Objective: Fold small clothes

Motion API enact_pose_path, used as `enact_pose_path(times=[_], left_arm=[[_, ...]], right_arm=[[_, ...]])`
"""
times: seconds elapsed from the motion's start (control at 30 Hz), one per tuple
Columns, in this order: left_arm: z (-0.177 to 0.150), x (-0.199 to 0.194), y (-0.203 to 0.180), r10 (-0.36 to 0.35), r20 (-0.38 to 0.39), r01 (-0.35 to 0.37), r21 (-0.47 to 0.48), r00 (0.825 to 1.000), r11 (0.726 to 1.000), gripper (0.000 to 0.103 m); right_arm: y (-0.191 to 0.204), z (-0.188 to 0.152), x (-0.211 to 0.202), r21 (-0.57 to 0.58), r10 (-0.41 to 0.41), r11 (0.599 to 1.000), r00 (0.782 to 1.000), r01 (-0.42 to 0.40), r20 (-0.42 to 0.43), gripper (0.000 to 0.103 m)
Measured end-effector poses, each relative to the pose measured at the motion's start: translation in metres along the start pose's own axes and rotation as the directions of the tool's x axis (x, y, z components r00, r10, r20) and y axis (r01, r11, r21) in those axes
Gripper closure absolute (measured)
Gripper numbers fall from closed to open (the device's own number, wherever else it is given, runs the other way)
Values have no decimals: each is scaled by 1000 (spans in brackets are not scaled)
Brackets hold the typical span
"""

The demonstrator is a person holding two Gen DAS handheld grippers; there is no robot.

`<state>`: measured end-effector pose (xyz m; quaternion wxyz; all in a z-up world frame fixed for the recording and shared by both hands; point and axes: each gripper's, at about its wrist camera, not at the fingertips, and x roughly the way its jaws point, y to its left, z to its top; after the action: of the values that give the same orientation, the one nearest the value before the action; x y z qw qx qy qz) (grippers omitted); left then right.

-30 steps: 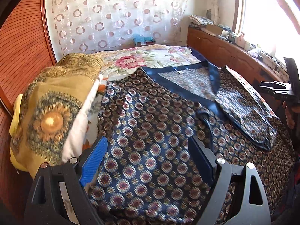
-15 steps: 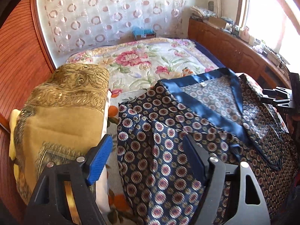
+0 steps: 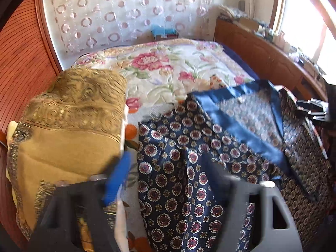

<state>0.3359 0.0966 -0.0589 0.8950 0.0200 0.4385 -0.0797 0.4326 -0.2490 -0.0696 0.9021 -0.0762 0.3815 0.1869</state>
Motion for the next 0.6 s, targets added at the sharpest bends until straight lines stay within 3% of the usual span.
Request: enact_pose_path(times=[0.27,0.33,0.6], left_arm=[[-5,27,-4,91,-126,-86,45,988,995,59],[-7,33,-6,112,-152,-104,59,982,993,53],[-7,40,-6,110,-161,-105,39,981,994,48]], right_arm=[[0,-5,12,8,8,1000,1000,-8,-11,46],[0,-5,13,5,8,1000,1000,-8,-16,46],[1,-4,14,-11,-2,1000,1000,1,-24,46]])
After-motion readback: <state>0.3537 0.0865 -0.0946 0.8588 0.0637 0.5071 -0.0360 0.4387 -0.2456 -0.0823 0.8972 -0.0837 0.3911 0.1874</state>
